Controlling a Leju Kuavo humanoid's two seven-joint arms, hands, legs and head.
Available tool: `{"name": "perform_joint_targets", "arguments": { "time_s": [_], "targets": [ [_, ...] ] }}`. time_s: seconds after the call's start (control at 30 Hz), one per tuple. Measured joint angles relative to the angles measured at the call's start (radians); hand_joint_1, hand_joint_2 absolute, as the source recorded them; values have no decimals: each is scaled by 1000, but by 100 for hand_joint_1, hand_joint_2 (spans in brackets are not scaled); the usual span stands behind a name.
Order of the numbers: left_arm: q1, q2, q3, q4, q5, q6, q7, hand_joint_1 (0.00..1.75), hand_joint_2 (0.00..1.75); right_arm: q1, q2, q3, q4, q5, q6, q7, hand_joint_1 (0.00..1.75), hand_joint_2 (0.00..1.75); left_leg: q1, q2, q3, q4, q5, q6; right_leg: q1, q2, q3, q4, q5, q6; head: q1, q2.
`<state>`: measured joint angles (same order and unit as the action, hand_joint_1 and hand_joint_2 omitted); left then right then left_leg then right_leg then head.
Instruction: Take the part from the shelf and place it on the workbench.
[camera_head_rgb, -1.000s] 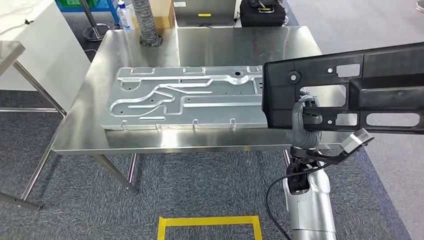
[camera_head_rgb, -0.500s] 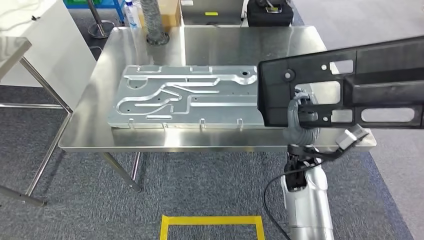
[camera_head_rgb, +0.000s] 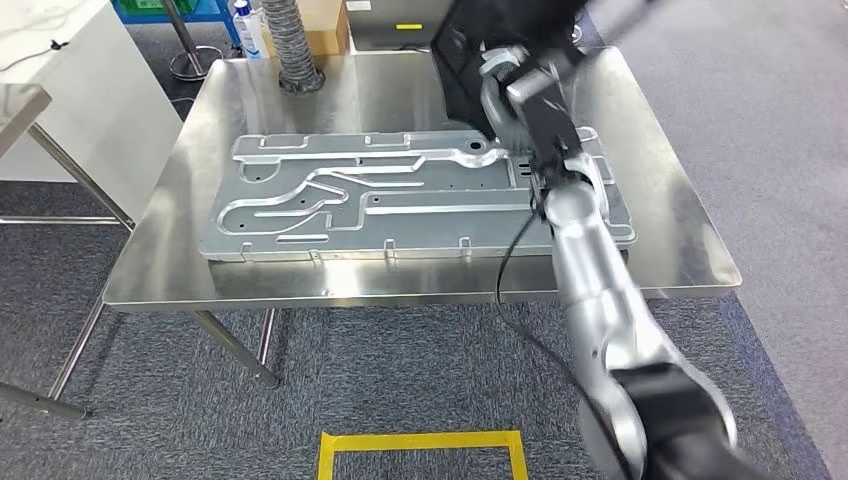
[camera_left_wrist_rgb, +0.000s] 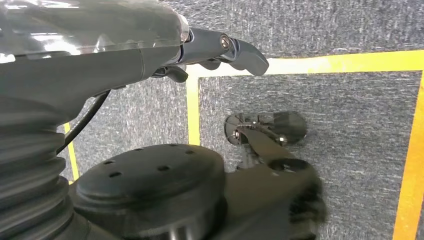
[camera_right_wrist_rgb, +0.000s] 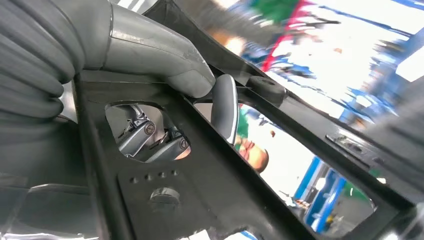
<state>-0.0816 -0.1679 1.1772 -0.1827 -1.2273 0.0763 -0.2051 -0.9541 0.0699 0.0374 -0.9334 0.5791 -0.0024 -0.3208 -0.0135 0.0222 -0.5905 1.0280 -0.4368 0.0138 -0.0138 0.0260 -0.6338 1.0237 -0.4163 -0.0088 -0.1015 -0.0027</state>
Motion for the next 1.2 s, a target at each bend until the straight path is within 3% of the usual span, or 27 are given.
{"name": "perform_joint_targets", "arguments": {
  "time_s": [0.1,0.17,0.27,0.3,0.33,0.37,0.43,0.5,0.57,0.67,0.8,0.83,0.87,0.97,1.03,1.1,1.17,1.2],
  "targets": [
    [3,0,-1,0,-1,-3,-4,0,175,-120,-42,100,156,153,-56,50,175,175,0,-5,11,-30,4,3,1,-7,-2,-5,3,16,0,0],
    [6,-2,-1,0,-1,-6,-4,0,175,-192,-53,173,248,255,-91,96,175,175,3,-2,15,-46,14,9,1,-9,-18,25,-20,25,0,0],
    [7,-3,-1,0,1,-7,3,0,175,-283,-49,286,382,391,-117,177,175,175,2,11,16,-51,15,15,2,-10,-111,202,-102,36,0,0],
    [7,-3,-1,0,2,-7,7,0,175,-299,-45,321,419,425,-120,201,175,175,1,13,17,-50,13,16,2,-10,-140,252,-113,40,0,0],
    [7,-3,-1,0,2,-7,11,0,175,-309,-40,352,452,453,-120,221,175,175,2,15,18,-48,11,16,0,-10,-152,267,-105,43,0,0],
    [7,-4,-1,0,4,-7,15,0,175,-318,-37,381,482,480,-120,239,175,175,2,16,19,-44,7,15,-1,-10,-145,241,-80,45,0,0],
    [7,-6,0,0,8,-7,22,0,175,-341,-33,433,532,525,-117,268,175,175,3,16,18,-31,-4,9,-5,-9,-89,113,-11,46,0,0],
    [6,-7,1,0,13,-8,25,0,175,-361,-32,476,572,546,-112,286,175,175,0,13,15,-16,-15,-1,-2,-3,-50,23,24,35,0,0],
    [5,-8,1,0,17,-11,24,0,175,-371,-33,505,604,549,-109,295,175,175,-1,11,14,-11,-21,-11,5,0,-47,12,25,18,0,0],
    [4,-8,3,0,25,-17,17,0,175,-378,-45,535,635,550,-108,303,175,175,4,9,1,20,-49,-24,-1,1,-38,8,22,1,0,0],
    [6,-8,5,0,29,-27,11,0,175,-380,-78,560,660,548,-109,304,175,175,16,-4,-116,259,-138,-36,-1,3,-31,7,17,-9,0,0],
    [6,-8,6,0,30,-30,8,0,175,-380,-85,564,666,548,-109,304,175,175,18,-5,-135,288,-136,-37,-1,5,-30,8,16,-9,0,0],
    [6,-8,7,0,31,-31,5,0,175,-379,-93,568,671,548,-109,303,175,175,18,-5,-133,273,-113,-35,-1,6,-28,8,15,-9,0,0],
    [3,-7,8,0,30,-35,-3,0,175,-380,-125,578,681,548,-110,300,175,175,14,-1,-55,82,-9,-23,1,8,-22,10,10,-2,0,0],
    [-1,-7,8,0,30,-39,-7,0,175,-380,-152,583,685,548,-110,298,87,87,8,1,-21,7,3,-15,2,5,-23,9,10,7,0,0],
    [-3,-7,8,0,30,-44,-12,0,175,-379,-173,585,690,549,-111,295,0,0,6,-4,-14,-7,-1,-6,3,2,-25,6,13,19,0,0],
    [-2,-7,8,0,27,-44,-17,0,175,-378,-183,585,693,549,-111,291,0,0,9,-4,-9,-20,7,5,2,-2,-33,24,-3,28,0,0],
    [-2,-7,8,0,25,-41,-18,0,131,-378,-184,585,695,549,-111,289,0,0,10,-3,-6,-27,11,10,2,-4,-49,60,-26,31,0,0]
  ]
}}
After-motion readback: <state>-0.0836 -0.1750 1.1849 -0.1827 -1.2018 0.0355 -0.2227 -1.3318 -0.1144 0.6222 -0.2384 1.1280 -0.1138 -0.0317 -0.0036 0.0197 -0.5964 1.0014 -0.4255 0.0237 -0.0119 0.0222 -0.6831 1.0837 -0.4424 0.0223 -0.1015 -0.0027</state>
